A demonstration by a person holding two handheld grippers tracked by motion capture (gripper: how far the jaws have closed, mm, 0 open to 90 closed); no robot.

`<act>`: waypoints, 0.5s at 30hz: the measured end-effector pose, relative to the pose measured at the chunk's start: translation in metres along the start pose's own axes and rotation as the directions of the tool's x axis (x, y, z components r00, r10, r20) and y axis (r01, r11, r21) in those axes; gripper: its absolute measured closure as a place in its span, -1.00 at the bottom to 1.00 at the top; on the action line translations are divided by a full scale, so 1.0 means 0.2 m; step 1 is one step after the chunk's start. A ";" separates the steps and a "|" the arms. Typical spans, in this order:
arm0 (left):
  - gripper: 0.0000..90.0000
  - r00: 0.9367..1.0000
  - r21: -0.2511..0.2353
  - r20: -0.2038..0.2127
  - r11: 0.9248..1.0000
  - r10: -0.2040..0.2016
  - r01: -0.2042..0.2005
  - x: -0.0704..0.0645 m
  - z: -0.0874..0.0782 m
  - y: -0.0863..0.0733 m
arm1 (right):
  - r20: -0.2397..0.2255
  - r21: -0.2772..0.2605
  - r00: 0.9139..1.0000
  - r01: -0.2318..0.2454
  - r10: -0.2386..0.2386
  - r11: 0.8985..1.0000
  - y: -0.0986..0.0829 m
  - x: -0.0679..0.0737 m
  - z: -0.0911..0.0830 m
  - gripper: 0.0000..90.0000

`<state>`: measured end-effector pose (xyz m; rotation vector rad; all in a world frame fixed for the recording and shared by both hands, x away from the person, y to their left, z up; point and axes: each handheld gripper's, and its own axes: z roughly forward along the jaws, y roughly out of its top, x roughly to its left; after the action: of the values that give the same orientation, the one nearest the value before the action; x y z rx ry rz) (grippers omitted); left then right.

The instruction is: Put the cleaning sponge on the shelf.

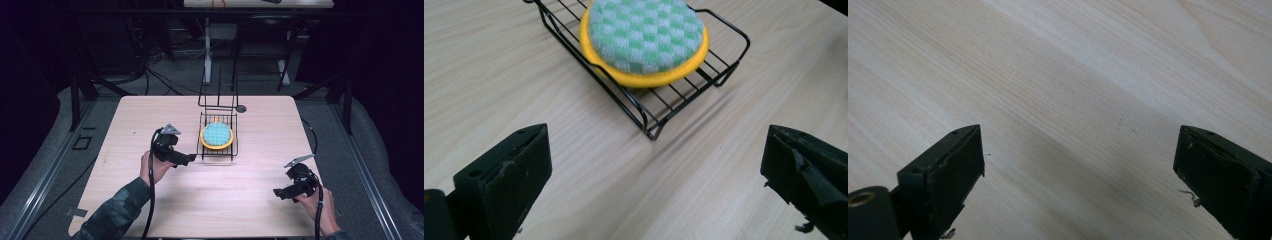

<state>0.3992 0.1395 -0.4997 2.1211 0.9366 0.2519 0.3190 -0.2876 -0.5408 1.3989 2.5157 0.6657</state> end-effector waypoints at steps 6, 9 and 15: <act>-1.00 1.000 0.004 -0.013 1.000 -0.007 0.007 0.00 -0.05 -0.09 | -0.006 0.006 1.000 -0.003 0.004 1.000 0.00 0.00 0.00 -0.88; -1.00 1.000 -0.004 -0.023 1.000 -0.009 0.009 0.00 -0.08 -0.13 | -0.005 0.006 1.000 0.000 0.000 1.000 0.00 0.00 0.00 -0.88; -1.00 0.999 0.013 -0.027 0.999 -0.029 0.029 0.02 -0.14 -0.21 | -0.009 0.012 1.000 0.000 0.000 1.000 0.00 0.01 0.00 -0.87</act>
<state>0.3662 0.1755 -0.5122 2.1197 0.9871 0.2608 0.3184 -0.2866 -0.5402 1.4028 2.5304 0.6592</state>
